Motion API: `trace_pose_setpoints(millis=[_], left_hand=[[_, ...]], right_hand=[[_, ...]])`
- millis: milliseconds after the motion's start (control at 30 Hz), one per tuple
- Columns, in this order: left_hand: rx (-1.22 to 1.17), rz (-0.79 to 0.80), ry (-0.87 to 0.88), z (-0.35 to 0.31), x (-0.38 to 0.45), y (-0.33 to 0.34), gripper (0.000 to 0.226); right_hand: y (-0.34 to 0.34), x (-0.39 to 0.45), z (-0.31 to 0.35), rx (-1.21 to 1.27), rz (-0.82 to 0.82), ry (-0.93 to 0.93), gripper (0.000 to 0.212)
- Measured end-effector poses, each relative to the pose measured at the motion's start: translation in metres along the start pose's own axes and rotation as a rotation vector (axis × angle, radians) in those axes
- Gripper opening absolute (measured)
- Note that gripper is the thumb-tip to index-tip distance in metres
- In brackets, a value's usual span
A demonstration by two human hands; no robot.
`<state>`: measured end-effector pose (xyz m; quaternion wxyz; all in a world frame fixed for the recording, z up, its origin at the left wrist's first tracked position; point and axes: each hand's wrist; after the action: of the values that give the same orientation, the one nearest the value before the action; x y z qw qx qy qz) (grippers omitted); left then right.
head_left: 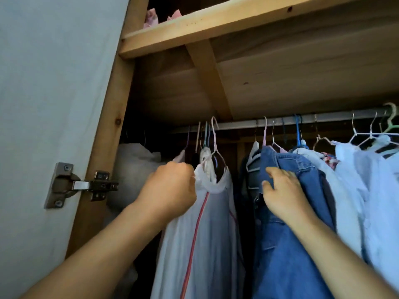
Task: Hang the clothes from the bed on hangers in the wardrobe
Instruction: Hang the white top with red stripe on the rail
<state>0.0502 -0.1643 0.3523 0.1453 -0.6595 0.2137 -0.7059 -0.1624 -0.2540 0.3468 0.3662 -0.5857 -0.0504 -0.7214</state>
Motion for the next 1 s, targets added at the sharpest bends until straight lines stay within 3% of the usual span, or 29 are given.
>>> trace_pose_setpoints(millis=[200, 333, 600, 1000], left_hand=[[0.107, -0.009, 0.046, -0.038, -0.012, -0.027, 0.016], [0.111, 0.035, -0.036, -0.048, -0.002, -0.040, 0.017], [0.204, 0.031, -0.021, -0.059, 0.024, -0.041, 0.016], [0.248, 0.036, 0.025, -0.038, 0.097, -0.018, 0.017]], right_hand=[[-0.022, 0.005, -0.040, -0.081, 0.018, -0.011, 0.037], [-0.027, 0.006, -0.051, -0.180, 0.049, -0.009, 0.024], [-0.030, 0.003, -0.037, -0.257, 0.009, -0.057, 0.014], [-0.024, -0.003, -0.031, -0.299, 0.030, -0.125, 0.041]])
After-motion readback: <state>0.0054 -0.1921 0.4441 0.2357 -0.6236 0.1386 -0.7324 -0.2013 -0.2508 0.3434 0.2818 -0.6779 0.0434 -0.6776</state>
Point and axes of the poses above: each hand's wrist, its own x-axis towards the middle knuckle, its own y-axis out of the palm, z = x × y, and after that the axes turned 2 degrees about y, right-handed
